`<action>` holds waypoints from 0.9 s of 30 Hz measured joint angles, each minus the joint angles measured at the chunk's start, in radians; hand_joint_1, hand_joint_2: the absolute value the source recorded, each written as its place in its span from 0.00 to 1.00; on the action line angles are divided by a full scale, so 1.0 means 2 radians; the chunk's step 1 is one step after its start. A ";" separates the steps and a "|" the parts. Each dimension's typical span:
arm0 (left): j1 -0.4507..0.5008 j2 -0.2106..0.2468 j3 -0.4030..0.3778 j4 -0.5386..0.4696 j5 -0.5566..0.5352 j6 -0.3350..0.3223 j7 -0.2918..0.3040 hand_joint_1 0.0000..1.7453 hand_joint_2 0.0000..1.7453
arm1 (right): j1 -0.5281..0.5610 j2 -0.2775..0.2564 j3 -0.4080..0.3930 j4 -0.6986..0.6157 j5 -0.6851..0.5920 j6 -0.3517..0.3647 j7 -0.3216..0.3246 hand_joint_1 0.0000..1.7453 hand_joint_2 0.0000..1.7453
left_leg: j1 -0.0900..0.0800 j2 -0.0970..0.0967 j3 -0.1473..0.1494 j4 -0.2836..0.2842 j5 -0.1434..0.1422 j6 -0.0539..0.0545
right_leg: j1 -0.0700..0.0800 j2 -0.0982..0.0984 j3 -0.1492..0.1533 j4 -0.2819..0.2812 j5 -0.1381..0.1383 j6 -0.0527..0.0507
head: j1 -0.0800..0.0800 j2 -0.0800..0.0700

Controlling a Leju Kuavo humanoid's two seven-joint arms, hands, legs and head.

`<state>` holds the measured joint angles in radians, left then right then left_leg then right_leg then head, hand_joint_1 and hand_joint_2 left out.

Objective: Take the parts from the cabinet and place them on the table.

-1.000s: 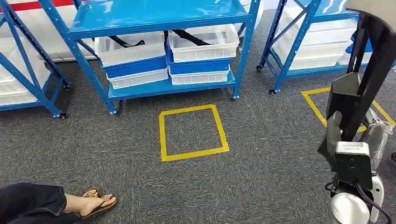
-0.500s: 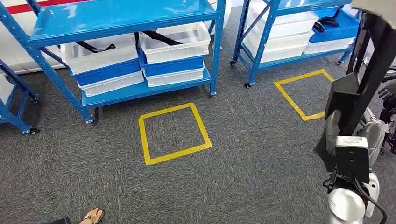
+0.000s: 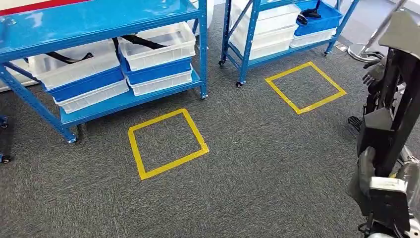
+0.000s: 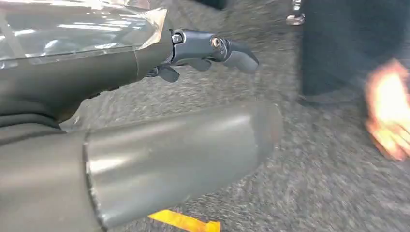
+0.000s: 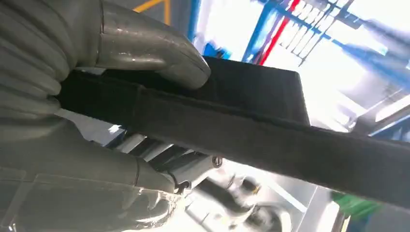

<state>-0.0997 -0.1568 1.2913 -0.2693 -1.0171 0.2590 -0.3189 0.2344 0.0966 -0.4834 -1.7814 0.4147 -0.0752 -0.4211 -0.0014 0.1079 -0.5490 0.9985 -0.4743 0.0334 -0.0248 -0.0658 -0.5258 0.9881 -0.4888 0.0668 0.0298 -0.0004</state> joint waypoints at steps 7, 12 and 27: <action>-0.002 0.001 -0.015 0.000 -0.004 -0.008 -0.024 0.00 0.00 | 0.045 0.085 -0.072 -0.069 0.005 0.062 -0.040 0.87 1.00 | 0.009 -0.054 -0.055 0.151 -0.096 -0.018 | -0.003 0.045 -0.012 0.000 0.013 -0.027 | -0.001 0.000; -0.002 0.001 -0.020 0.000 -0.011 -0.007 -0.022 0.00 0.00 | 0.058 0.109 -0.117 -0.088 -0.019 0.076 -0.045 0.87 1.00 | 0.008 -0.088 0.026 0.012 -0.023 -0.004 | -0.003 0.078 -0.014 0.000 0.019 -0.020 | -0.001 0.000; 0.000 0.001 -0.028 0.001 -0.020 0.008 0.015 0.00 0.00 | 0.080 0.121 -0.154 -0.098 -0.052 0.080 -0.051 0.87 1.00 | 0.009 -0.006 0.026 -0.013 -0.010 0.004 | -0.012 0.011 -0.002 0.017 -0.009 0.018 | 0.007 0.000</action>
<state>-0.0988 -0.1549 1.2356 -0.2670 -1.0574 0.2747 -0.2884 0.3951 0.3391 -0.7923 -1.9776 0.3113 0.0839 -0.5222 0.0172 0.0949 -0.4972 0.9724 -0.4947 0.0408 -0.0483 -0.0438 -0.5297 1.0215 -0.5060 0.1024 0.0442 -0.0004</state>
